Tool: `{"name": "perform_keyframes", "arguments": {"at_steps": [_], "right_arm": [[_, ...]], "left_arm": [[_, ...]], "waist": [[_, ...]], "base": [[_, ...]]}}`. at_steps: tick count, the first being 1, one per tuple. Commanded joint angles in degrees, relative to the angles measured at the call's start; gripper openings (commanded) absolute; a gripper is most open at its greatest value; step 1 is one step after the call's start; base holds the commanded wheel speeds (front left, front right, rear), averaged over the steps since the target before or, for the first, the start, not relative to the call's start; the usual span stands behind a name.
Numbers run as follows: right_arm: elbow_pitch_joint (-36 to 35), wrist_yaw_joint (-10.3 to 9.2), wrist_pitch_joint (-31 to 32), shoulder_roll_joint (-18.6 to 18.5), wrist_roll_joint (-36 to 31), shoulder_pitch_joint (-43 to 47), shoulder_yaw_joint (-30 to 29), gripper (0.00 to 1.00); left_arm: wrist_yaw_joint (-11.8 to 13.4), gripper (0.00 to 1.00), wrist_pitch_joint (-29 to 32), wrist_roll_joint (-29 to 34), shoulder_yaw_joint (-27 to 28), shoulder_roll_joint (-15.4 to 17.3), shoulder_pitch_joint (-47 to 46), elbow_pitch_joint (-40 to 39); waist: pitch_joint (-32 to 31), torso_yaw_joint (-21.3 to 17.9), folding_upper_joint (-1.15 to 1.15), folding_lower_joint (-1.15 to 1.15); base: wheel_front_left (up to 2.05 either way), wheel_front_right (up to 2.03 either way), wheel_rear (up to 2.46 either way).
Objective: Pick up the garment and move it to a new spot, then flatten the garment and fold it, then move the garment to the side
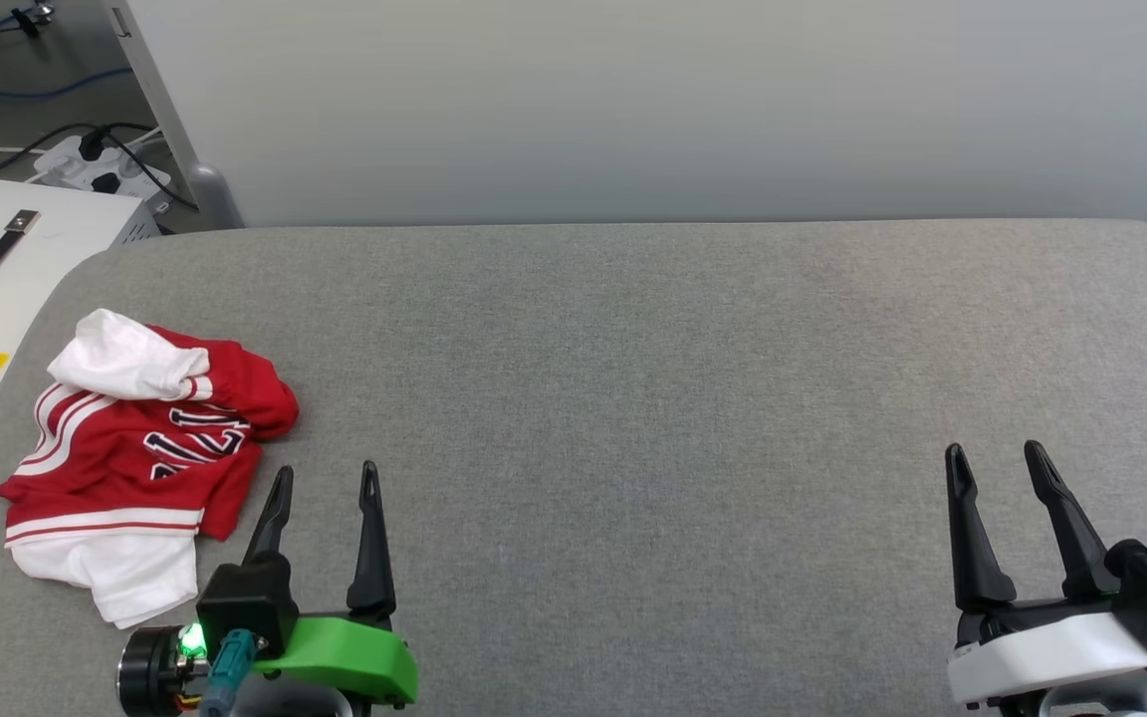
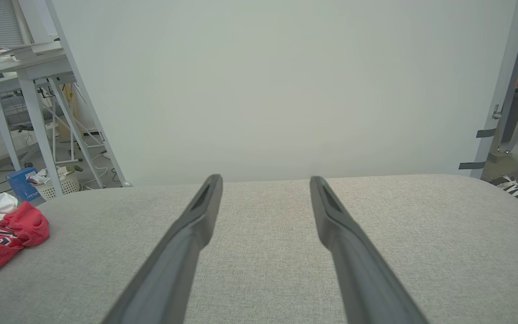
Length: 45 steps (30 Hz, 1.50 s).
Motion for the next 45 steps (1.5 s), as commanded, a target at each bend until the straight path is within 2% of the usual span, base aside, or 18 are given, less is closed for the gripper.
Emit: {"name": "perform_keyframes", "arguments": {"at_steps": [1, 18, 34, 45], "right_arm": [[0.0, -0.03, -0.7, 0.1, 0.6, 1.0, 0.0, 1.0], [1.4, -0.04, -2.7, 0.1, 1.3, 2.4, -0.1, 1.0], [1.8, -0.04, -3.1, 0.1, 0.7, 2.6, 0.1, 1.0], [1.5, -0.04, -3.1, 0.1, 0.0, 2.7, 0.4, 1.0]], "left_arm": [[-0.2, 1.0, -0.7, -0.5, -0.2, -0.2, 1.1, 0.3], [1.0, 1.0, -2.7, 0.0, -0.8, -0.2, 1.7, 2.4], [1.1, 1.0, -3.1, -0.1, -0.8, -0.2, 1.7, 2.6], [1.8, 1.0, -3.1, -0.5, -0.2, -0.2, 1.4, 2.9]], "waist": [[0.0, 0.0, 0.0, 0.0], [-0.2, 0.1, 0.0, 0.0], [0.1, 0.5, 0.0, 0.0], [0.4, 3.4, 0.0, 0.0]], "base": [[0.0, 0.0, 0.0], [0.0, 0.0, 0.0], [0.0, 0.0, 0.0], [0.0, 0.0, 0.0]]}}
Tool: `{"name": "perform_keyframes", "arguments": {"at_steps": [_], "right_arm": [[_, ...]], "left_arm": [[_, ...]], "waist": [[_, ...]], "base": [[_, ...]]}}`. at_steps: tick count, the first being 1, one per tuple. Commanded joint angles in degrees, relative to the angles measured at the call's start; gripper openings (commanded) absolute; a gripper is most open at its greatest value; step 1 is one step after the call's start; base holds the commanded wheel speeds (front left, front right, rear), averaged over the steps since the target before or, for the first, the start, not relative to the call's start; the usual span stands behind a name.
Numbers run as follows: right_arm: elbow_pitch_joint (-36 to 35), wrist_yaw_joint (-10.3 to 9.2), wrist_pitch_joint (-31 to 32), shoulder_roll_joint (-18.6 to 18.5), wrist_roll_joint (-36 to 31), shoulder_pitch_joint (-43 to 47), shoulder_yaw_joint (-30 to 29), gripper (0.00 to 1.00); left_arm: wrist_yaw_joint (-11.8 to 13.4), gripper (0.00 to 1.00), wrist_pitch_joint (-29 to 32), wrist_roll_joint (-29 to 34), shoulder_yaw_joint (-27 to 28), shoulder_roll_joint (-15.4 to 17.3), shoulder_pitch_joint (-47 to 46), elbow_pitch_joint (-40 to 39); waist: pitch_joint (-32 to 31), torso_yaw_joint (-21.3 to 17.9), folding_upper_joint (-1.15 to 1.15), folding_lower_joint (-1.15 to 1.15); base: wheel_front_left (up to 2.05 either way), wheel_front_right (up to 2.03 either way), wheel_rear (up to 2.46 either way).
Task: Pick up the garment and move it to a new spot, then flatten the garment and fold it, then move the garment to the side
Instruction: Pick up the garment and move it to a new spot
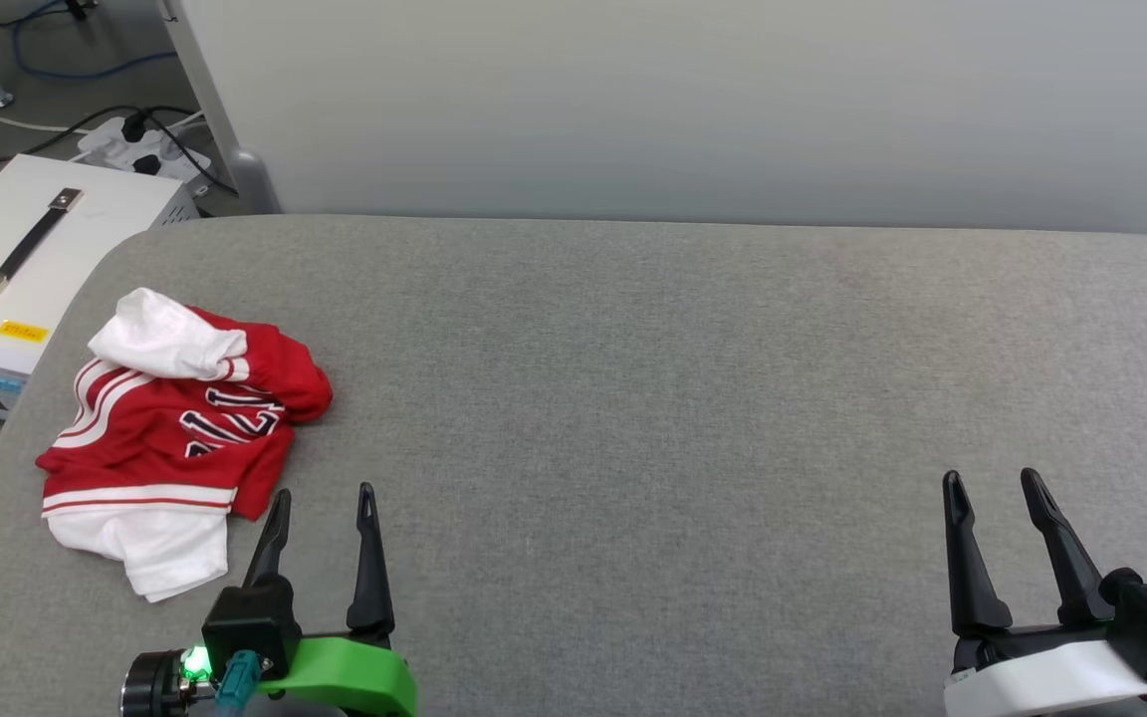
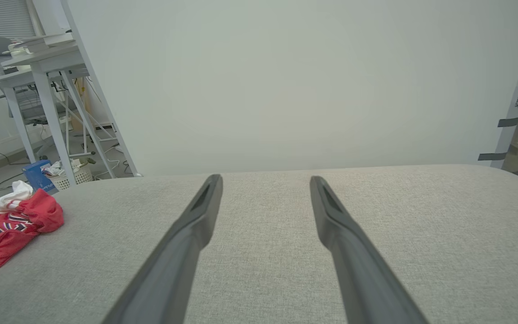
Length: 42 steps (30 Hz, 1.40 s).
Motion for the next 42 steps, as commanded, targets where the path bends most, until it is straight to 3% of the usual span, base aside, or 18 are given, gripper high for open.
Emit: {"name": "perform_keyframes", "arguments": {"at_steps": [1, 30, 42], "right_arm": [[-0.2, -0.04, -0.5, 0.1, -0.4, 0.7, 0.1, 1.0], [-0.9, -0.04, -0.5, 0.1, -2.0, 0.1, 2.1, 1.0], [-0.9, -0.04, -0.5, 0.1, -2.4, -0.2, 2.9, 1.0]], "left_arm": [[0.4, 1.0, -0.3, -0.6, 0.3, -0.2, 0.4, 0.2], [0.3, 1.0, -0.3, -2.6, 3.4, -0.2, -0.4, 1.0], [0.3, 1.0, -0.3, -3.7, 4.5, -0.2, -0.4, 1.0]], "waist": [[0.3, 1.4, 0.0, 0.0], [2.0, 19.0, 0.0, 0.0], [2.5, 22.1, 0.0, 0.0]], "base": [[0.0, 0.0, 0.0], [0.0, 0.0, 0.0], [0.0, 0.0, 0.0]]}}
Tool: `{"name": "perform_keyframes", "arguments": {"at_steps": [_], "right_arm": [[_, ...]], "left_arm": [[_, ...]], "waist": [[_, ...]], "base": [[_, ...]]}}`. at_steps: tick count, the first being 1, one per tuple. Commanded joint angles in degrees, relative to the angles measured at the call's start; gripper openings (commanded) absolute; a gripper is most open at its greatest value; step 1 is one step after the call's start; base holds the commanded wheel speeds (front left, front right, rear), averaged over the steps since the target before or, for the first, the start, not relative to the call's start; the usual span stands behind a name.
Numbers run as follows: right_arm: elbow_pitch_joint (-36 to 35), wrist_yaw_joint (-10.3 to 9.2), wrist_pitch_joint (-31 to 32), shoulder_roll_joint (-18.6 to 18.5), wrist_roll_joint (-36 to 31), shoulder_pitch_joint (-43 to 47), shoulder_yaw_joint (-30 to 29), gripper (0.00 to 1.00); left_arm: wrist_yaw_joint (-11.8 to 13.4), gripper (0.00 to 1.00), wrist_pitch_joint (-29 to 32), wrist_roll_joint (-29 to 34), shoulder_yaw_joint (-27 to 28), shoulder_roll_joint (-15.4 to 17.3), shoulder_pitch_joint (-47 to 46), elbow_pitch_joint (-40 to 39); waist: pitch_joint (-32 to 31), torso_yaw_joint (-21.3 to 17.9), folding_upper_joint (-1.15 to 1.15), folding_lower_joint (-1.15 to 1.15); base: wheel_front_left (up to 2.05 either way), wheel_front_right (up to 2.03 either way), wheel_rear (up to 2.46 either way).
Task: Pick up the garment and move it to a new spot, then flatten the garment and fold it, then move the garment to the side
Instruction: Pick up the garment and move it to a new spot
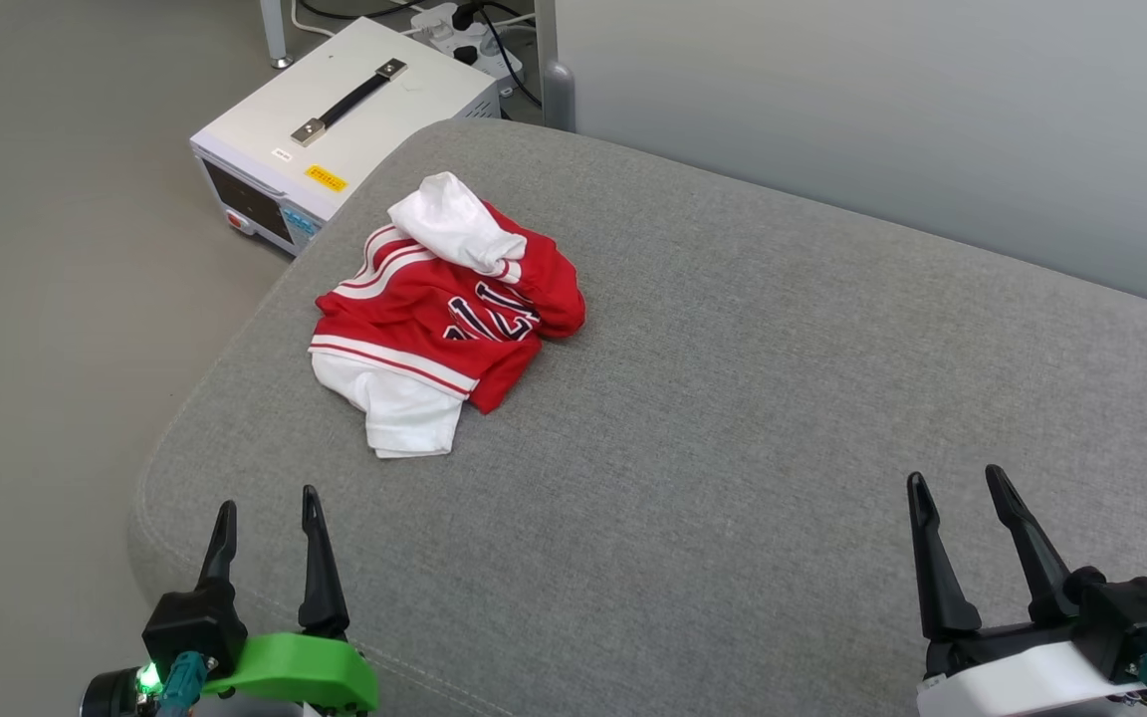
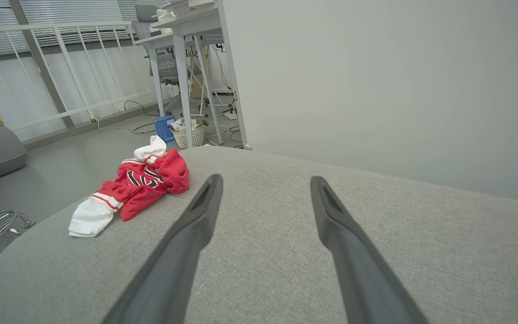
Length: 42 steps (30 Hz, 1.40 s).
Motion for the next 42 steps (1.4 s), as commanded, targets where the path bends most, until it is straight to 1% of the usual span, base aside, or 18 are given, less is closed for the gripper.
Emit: {"name": "perform_keyframes", "arguments": {"at_steps": [1, 3, 5, 8, 11, 13, 15, 17, 21, 25, 27, 30, 31, 33, 35, 37, 39, 42], "right_arm": [[-0.2, -0.04, -0.5, -0.1, -0.4, -0.2, 0.1, 1.0], [-0.2, -0.04, -0.5, -0.1, -0.4, -0.3, 0.1, 1.0], [-0.2, -0.04, -0.5, -0.1, -0.6, -0.4, 0.1, 1.0], [-0.4, -0.04, -0.5, -0.1, -0.9, -0.7, 0.0, 1.0], [-0.7, -0.04, -0.5, -0.1, -1.8, -1.5, 0.1, 1.0], [-1.0, -0.04, -0.5, -0.1, -2.5, -2.3, -0.1, 1.0], [-1.2, -0.04, -0.5, -0.1, -3.2, -3.2, -0.1, 1.0], [-1.5, -0.04, -0.5, -0.4, -3.8, -4.2, -0.3, 1.0], [-2.4, -0.04, -0.5, -1.3, -3.8, -6.1, -1.4, 1.0], [-3.4, -0.04, -0.5, -2.6, -3.6, -7.9, -2.1, 1.0], [-3.7, -0.04, -0.5, -3.0, -3.4, -8.5, -2.5, 1.0], [-3.5, -0.04, -0.5, -3.4, -2.9, -9.2, -2.9, 1.0], [-3.4, -0.04, -0.5, -3.7, -2.7, -9.7, -2.8, 1.0], [-3.3, -0.04, -0.5, -4.1, -2.6, -10.2, -3.0, 1.0], [-3.3, -0.04, -0.5, -4.5, -2.3, -10.9, -3.0, 1.0], [-3.3, -0.04, -0.5, -4.8, -2.1, -11.4, -3.0, 1.0], [-3.3, -0.04, -0.5, -5.1, -1.9, -11.8, -2.9, 1.0], [-3.2, -0.04, -0.5, -5.7, -1.6, -12.3, -3.1, 1.0]], "left_arm": [[-0.1, 1.0, -0.3, -0.3, 0.1, -0.2, -0.3, 0.0], [-0.2, 1.0, -0.3, -0.4, 0.4, -0.2, -0.4, 0.1], [-0.9, 1.0, -0.3, -0.4, 0.7, -0.2, -1.2, 0.2], [-3.5, 1.0, -0.3, -0.3, 2.2, 0.1, -4.2, 0.8], [-6.4, 1.0, -0.3, -0.5, 4.7, 1.6, -9.3, 2.2], [-8.5, 1.0, -0.3, -0.8, 6.1, 3.6, -13.8, 4.2], [-9.6, 1.0, -0.3, -0.8, 7.1, 5.9, -18.7, 5.7], [-10.4, 1.0, -0.3, -1.6, 7.9, 8.3, -24.2, 8.9], [-11.2, 1.0, 1.2, -3.5, 6.7, 11.3, -32.4, 12.4], [-11.7, 1.0, 9.3, -7.8, 1.8, 15.9, -40.7, 16.3], [-11.7, 1.0, 16.1, -11.8, -2.7, 18.3, -44.5, 18.2], [-11.7, 1.0, 25.2, -16.9, -7.5, 21.1, -48.4, 20.2], [-11.7, 1.0, 29.7, -19.4, -9.8, 22.3, -49.9, 20.8], [-11.7, 1.0, 35.6, -23.2, -12.4, 23.5, -51.7, 21.5], [-11.7, 1.0, 42.2, -25.9, -16.1, 25.5, -53.5, 22.3], [-11.7, 1.0, 47.1, -28.5, -18.7, 26.5, -54.6, 23.2], [-11.7, 1.0, 51.6, -30.5, -21.0, 27.4, -55.4, 24.2], [-11.7, 1.0, 56.5, -33.0, -23.7, 27.9, -56.4, 25.7]], "waist": [[0.2, 0.2, 0.0, 0.0], [0.3, 0.1, 0.0, 0.0], [0.6, 0.0, 0.0, 0.0], [1.4, -0.5, 0.0, 0.0], [2.7, -1.3, 0.0, 0.0], [4.0, -2.0, 0.0, 0.0], [5.6, -2.7, 0.0, 0.0], [7.4, -3.7, 0.0, 0.0], [10.7, -5.2, 0.0, 0.0], [13.7, -6.4, 0.0, 0.0], [14.8, -6.8, 0.0, 0.0], [16.1, -7.4, 0.0, 0.0], [16.7, -7.7, 0.0, 0.0], [17.5, -8.1, 0.0, 0.0], [18.5, -8.9, 0.0, 0.0], [19.3, -9.6, 0.0, 0.0], [20.2, -10.3, 0.0, 0.0], [21.6, -11.1, 0.0, 0.0]], "base": [[0.0, 0.0, 0.0], [0.0, 0.0, 0.0], [0.0, 0.0, 0.0], [0.0, 0.0, 0.0], [0.0, 0.0, 0.0], [0.0, 0.0, 0.0], [0.0, 0.0, 0.0], [0.0, 0.0, 0.0], [0.0, 0.0, 0.0], [0.0, 0.0, 0.0], [0.0, 0.0, 0.0], [0.0, 0.0, 0.0], [0.0, 0.0, 0.0], [0.0, 0.0, 0.0], [0.0, 0.0, 0.0], [0.0, 0.0, 0.0], [0.0, 0.0, 0.0], [0.0, 0.0, 0.0]]}}
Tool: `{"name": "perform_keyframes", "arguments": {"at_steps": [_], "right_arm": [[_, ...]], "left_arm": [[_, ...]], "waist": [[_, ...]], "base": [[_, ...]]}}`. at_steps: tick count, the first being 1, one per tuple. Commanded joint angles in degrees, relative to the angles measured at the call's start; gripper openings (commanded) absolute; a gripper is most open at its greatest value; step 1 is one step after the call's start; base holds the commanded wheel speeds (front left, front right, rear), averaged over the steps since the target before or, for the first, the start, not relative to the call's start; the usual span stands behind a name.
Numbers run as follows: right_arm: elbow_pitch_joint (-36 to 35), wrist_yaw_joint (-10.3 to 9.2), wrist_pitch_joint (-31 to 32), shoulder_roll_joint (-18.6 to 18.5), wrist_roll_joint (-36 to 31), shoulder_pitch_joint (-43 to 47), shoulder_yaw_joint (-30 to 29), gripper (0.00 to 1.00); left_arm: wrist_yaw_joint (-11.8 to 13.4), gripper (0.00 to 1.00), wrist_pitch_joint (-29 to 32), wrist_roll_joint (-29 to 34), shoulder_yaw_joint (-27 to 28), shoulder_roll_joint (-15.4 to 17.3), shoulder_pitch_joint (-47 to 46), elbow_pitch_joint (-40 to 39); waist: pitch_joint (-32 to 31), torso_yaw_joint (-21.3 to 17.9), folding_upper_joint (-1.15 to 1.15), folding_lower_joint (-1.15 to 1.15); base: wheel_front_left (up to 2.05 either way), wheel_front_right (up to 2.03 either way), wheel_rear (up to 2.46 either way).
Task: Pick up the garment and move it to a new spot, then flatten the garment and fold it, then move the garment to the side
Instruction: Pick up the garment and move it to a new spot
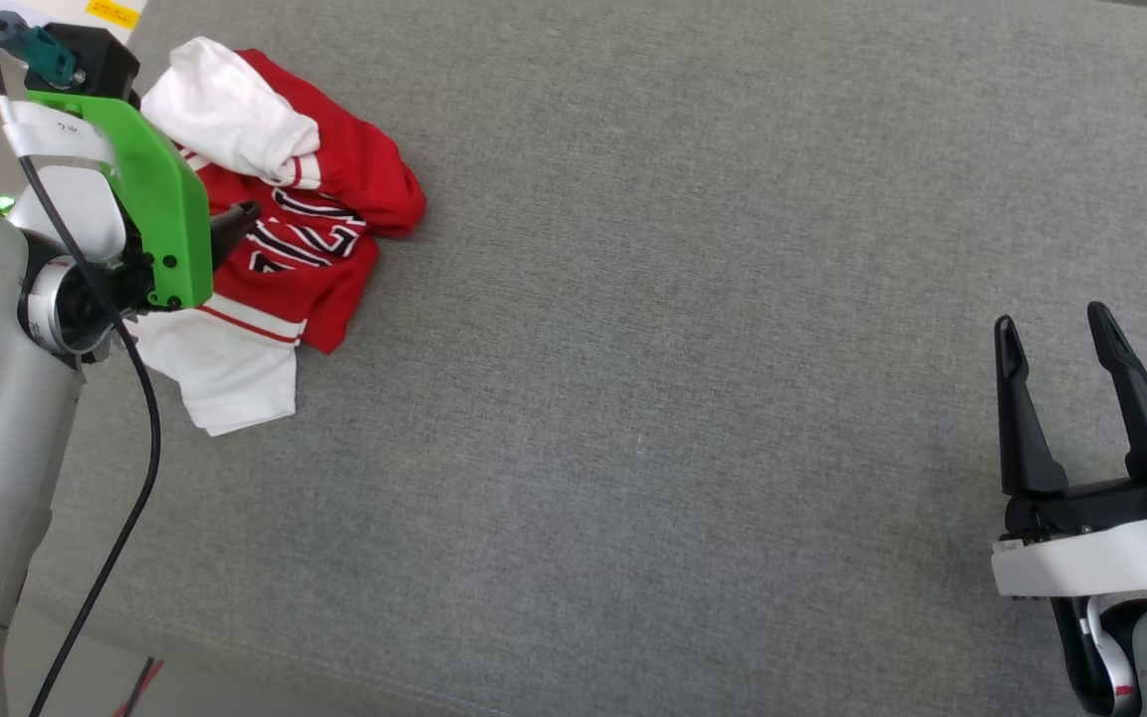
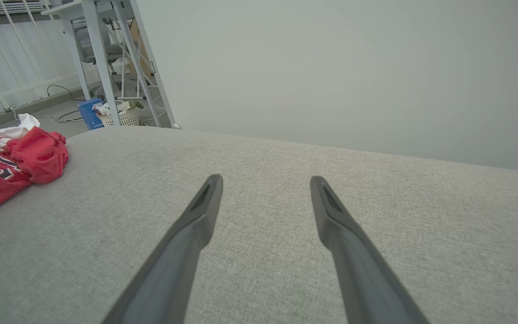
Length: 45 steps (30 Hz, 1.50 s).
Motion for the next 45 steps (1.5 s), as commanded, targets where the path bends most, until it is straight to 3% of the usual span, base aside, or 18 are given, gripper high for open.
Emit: {"name": "perform_keyframes", "arguments": {"at_steps": [1, 11, 18, 19, 20, 35, 39, 45], "right_arm": [[0.0, -0.04, -0.5, -0.5, 0.3, -1.3, -0.1, 1.0], [0.0, -0.04, -0.5, -1.9, 1.0, -2.8, -0.2, 1.0], [0.3, -0.04, -0.5, -1.8, 1.4, -3.0, 0.4, 1.0], [0.3, -0.04, -0.5, -1.9, 1.5, -3.0, 0.5, 1.0], [0.5, -0.04, -0.5, -1.9, 1.6, -3.0, 0.6, 1.0], [2.4, -0.04, -0.5, 1.1, 2.1, 1.0, -1.6, 1.0], [2.6, -0.04, -0.5, 2.2, 2.1, 1.8, -2.9, 1.0], [2.9, -0.04, -0.5, 3.5, 2.0, 2.6, -4.8, 1.0]], "left_arm": [[-0.2, 1.0, 1.6, -1.4, -0.7, 0.3, -1.4, 1.0], [-0.2, 1.0, 6.2, -3.0, -6.2, -2.2, -1.4, 12.1], [-0.2, 1.0, 5.8, -4.6, -8.8, -3.8, 0.3, 17.0], [-0.2, 0.32, 5.5, -4.8, -9.1, -3.8, 0.4, 17.2], [-0.2, 0.0, 5.1, -5.0, -9.6, -3.6, 0.3, 17.4], [-0.2, 0.0, -11.6, -2.7, -16.7, 6.7, -6.2, 5.1], [-0.2, 0.0, -13.9, -1.6, -19.9, 8.0, -8.3, 0.2], [-0.2, 0.0, -15.7, 0.2, -24.6, 7.0, -11.5, -6.0]], "waist": [[2.3, -1.9, 0.0, -0.01], [6.3, -4.5, 0.0, -0.01], [6.7, -4.9, 0.0, -0.01], [6.7, -4.9, 0.0, -0.01], [6.4, -4.7, 0.0, -0.01], [-5.3, -4.7, 0.0, -0.01], [-7.9, -5.6, 0.0, -0.01], [-10.8, -8.3, 0.0, -0.01]], "base": [[0.0, 0.0, 0.0], [0.0, 0.0, 0.0], [0.0, 0.0, 0.0], [0.0, 0.0, 0.0], [0.0, 0.0, 0.0], [0.0, 0.0, 0.0], [0.0, 0.0, 0.0], [0.0, 0.0, 0.0]]}}
